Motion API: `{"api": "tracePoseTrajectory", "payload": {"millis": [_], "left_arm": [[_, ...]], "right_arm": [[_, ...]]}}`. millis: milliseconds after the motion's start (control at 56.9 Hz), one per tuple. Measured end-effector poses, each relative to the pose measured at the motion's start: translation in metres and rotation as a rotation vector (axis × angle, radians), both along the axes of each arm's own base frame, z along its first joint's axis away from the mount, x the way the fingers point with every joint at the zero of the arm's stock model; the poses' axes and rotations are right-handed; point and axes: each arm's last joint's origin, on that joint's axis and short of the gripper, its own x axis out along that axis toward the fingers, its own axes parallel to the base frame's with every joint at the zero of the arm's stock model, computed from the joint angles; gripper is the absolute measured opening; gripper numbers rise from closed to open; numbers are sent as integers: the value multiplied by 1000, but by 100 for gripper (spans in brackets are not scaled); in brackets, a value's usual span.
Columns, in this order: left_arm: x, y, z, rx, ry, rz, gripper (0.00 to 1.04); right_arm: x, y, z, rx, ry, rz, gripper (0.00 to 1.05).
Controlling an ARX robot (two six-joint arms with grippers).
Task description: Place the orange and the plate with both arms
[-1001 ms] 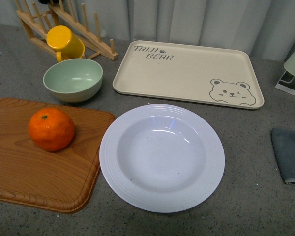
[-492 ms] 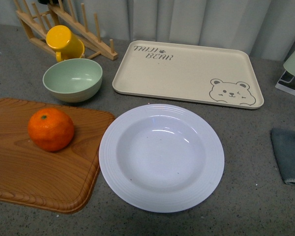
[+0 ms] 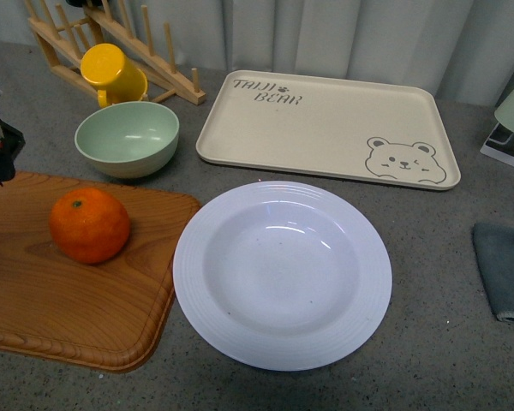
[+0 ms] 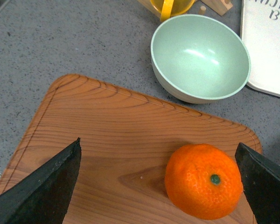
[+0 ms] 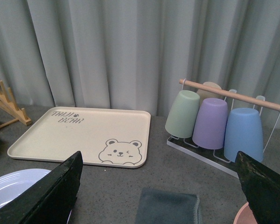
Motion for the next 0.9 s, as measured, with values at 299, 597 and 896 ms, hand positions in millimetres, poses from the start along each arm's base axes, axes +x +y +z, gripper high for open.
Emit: {"api": "tracePoseTrajectory", "payload": {"millis": [299, 597, 896], "left_arm": [[18, -11, -15, -3, 44, -30, 98], [29, -13, -27, -3, 88, -52, 98], [27, -25, -27, -54, 118, -117, 98]], "right_arm": [[0, 0, 0, 0, 0, 0, 95], [0, 0, 0, 0, 0, 0, 95], [0, 0, 0, 0, 0, 0, 95]]}}
